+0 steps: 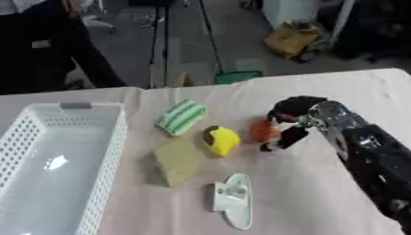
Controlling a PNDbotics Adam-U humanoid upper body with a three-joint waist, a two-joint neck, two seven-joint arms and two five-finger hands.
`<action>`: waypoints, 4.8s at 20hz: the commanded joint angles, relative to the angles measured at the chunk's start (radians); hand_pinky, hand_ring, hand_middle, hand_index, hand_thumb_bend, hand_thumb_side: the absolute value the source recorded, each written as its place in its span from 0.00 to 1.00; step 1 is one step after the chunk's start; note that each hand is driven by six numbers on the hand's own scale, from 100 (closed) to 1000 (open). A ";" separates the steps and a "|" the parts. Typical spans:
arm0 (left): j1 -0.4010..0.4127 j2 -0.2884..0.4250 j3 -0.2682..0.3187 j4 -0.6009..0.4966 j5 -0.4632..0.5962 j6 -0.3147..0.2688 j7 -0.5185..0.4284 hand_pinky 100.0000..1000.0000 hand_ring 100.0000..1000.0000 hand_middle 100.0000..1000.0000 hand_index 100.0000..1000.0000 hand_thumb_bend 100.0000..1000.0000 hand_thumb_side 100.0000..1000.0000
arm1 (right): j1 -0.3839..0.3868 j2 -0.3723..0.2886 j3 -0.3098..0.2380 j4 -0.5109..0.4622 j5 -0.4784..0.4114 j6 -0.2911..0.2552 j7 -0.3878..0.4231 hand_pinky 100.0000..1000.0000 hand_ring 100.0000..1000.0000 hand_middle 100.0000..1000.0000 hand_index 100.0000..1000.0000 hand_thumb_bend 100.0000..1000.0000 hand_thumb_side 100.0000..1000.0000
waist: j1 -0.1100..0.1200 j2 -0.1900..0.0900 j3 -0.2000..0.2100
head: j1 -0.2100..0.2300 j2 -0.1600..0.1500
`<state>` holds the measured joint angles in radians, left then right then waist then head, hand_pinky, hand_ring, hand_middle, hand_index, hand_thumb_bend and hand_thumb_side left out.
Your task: Pick up objects on the table and place them in the box.
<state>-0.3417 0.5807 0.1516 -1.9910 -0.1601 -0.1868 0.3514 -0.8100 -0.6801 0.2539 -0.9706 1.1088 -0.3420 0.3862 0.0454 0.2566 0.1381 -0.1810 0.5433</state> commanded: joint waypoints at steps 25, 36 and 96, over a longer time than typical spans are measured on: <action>-0.018 0.012 0.009 -0.009 0.009 0.002 0.005 1.00 0.96 0.88 0.91 0.00 1.00 | 0.019 -0.043 0.003 -0.050 -0.040 0.029 -0.039 0.79 0.66 0.43 0.66 0.42 0.87 | -0.008 -0.015 0.007 | 0.004 -0.016; -0.013 0.011 0.008 -0.009 0.009 0.004 0.002 1.00 0.96 0.88 0.91 0.00 1.00 | 0.014 -0.041 0.004 -0.045 -0.041 0.030 -0.064 0.79 0.65 0.36 0.59 0.24 0.88 | -0.009 -0.018 0.004 | 0.006 -0.014; -0.039 0.034 -0.010 -0.009 0.035 0.012 -0.016 1.00 0.96 0.88 0.91 0.00 1.00 | -0.297 -0.023 0.162 -0.465 -0.330 0.043 0.144 0.79 0.61 0.24 0.44 0.00 0.85 | -0.092 -0.076 0.046 | -0.001 0.032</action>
<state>-0.3665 0.5823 0.1390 -1.9909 -0.1310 -0.1726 0.3392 -1.0770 -0.7030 0.4210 -1.4191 0.7906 -0.2964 0.5239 -0.0476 0.1970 0.1851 -0.1758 0.5712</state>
